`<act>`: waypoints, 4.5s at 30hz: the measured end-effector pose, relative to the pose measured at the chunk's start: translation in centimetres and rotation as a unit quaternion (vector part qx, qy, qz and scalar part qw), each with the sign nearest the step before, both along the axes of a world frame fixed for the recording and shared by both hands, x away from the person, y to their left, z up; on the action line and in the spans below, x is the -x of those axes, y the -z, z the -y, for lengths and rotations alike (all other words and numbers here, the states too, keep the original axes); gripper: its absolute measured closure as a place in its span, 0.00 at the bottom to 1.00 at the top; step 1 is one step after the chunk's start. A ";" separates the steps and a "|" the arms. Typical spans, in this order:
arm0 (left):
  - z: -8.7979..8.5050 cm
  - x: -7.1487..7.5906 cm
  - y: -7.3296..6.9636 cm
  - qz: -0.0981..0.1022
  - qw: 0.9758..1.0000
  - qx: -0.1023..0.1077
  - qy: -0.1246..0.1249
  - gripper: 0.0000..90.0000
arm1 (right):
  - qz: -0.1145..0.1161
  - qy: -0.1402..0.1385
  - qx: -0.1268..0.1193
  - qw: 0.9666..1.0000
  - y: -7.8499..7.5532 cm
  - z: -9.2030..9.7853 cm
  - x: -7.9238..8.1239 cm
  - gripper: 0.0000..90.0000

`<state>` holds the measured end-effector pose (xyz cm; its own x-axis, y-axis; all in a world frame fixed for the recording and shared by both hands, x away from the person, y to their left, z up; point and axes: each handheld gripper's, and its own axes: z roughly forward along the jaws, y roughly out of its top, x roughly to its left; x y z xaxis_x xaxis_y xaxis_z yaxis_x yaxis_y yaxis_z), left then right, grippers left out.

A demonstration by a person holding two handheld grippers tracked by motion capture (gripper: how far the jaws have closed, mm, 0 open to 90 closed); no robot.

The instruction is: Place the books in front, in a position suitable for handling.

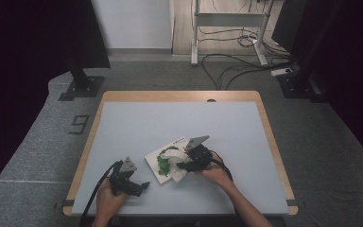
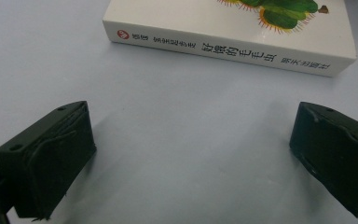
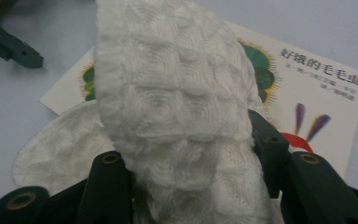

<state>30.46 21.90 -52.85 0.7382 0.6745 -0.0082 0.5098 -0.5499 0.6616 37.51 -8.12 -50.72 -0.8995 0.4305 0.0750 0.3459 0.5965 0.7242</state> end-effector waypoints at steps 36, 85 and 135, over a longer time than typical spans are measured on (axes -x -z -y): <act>-2.3 0.8 0.0 -0.003 1.000 0.000 -0.025 0.00 | -0.016 -0.081 -0.010 0.997 -0.2 -6.1 2.6 0.59; -2.2 0.8 0.0 -0.001 1.000 0.000 -0.028 0.00 | 0.000 -0.038 0.004 0.999 -0.2 -6.9 -0.6 0.62; -2.2 0.8 0.0 -0.001 1.000 0.001 -0.029 0.00 | 0.011 0.104 0.028 0.994 0.3 2.7 -4.6 0.62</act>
<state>29.67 24.13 -52.86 0.6978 0.7162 -0.0107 0.5424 -0.5186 0.6610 42.15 -10.80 -50.98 -0.7915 0.6107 0.0262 0.4501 0.5533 0.7009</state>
